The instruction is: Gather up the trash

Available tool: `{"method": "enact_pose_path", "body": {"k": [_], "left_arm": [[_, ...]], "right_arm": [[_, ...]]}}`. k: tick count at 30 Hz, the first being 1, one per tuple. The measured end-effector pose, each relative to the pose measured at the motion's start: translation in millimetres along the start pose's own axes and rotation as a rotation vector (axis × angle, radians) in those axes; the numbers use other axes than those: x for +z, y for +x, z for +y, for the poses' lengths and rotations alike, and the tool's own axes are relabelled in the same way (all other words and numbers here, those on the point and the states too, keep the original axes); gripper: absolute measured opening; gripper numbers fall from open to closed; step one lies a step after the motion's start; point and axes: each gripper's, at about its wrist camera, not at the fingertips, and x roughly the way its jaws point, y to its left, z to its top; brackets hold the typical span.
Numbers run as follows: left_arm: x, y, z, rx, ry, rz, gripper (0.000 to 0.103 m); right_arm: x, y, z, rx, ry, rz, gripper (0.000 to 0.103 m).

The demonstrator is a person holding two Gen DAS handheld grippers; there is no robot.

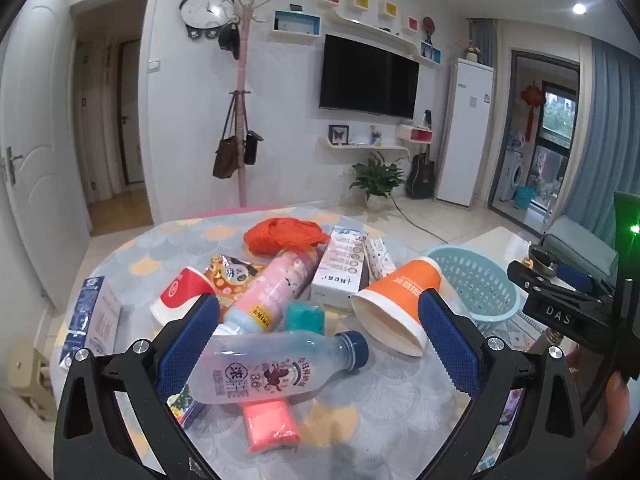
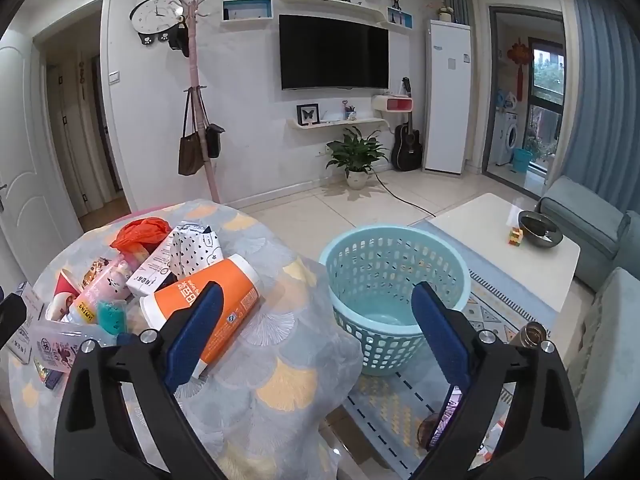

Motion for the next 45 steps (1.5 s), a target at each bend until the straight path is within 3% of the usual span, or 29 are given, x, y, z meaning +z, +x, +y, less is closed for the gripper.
{"method": "enact_pose_path", "body": {"k": [22, 30, 45], "left_arm": [[-6, 9, 5, 0.001, -0.019, 0.017, 0.096], [-5, 7, 9, 0.007, -0.032, 0.015, 0.096], [-4, 7, 13, 0.013, -0.033, 0.014, 0.096]], "right_arm": [[-1, 2, 2, 0.008, 0.002, 0.002, 0.089], [1, 1, 6, 0.014, -0.01, 0.001, 0.083], [0, 0, 9, 0.022, -0.013, 0.002, 0.082]]}}
